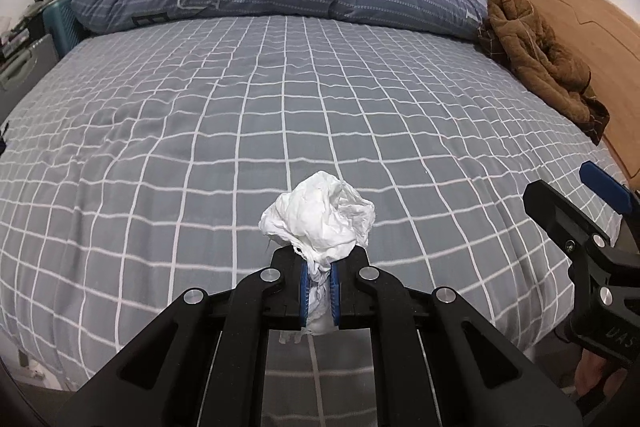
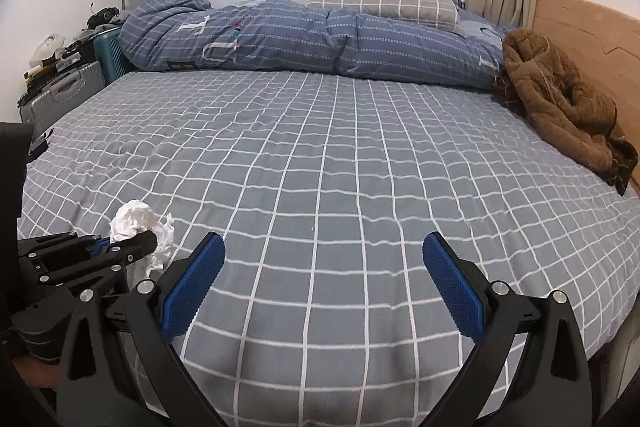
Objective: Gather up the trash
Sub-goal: 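Lift the tissue with the left tool and carry it over the bin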
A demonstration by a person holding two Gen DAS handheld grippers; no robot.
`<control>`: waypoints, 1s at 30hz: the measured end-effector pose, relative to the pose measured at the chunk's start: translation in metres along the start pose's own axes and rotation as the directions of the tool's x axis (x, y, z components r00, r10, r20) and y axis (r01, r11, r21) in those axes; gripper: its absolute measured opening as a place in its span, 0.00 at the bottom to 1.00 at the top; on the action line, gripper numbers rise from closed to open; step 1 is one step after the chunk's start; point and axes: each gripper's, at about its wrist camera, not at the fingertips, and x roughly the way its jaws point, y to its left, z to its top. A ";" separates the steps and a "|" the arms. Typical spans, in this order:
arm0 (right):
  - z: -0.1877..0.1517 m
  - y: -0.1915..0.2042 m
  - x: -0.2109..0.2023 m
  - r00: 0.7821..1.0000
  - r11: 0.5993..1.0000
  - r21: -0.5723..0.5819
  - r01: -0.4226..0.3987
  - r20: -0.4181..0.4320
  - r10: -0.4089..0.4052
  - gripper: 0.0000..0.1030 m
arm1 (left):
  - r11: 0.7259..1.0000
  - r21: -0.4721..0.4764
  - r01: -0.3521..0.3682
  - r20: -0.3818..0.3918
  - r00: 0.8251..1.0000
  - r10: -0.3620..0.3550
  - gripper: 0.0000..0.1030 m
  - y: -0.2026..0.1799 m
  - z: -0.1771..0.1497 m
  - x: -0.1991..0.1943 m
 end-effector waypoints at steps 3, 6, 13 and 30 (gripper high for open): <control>-0.005 0.002 -0.006 1.000 1.000 -0.005 0.000 -0.001 0.000 0.93 | 1.000 -0.011 0.003 0.000 1.000 -0.003 0.07 0.001 -0.007 -0.007; -0.009 0.004 -0.010 1.000 1.000 -0.006 -0.002 -0.002 0.002 0.93 | 1.000 -0.018 0.007 0.001 1.000 -0.007 0.07 0.000 -0.014 -0.013; -0.023 0.010 -0.027 1.000 1.000 0.001 -0.012 -0.010 0.012 0.93 | 1.000 -0.017 0.015 -0.010 1.000 -0.015 0.07 -0.003 -0.030 -0.024; -0.050 0.017 -0.061 1.000 1.000 0.013 -0.010 -0.023 0.010 0.93 | 0.999 -0.024 0.036 -0.024 0.999 -0.037 0.07 -0.006 -0.069 -0.054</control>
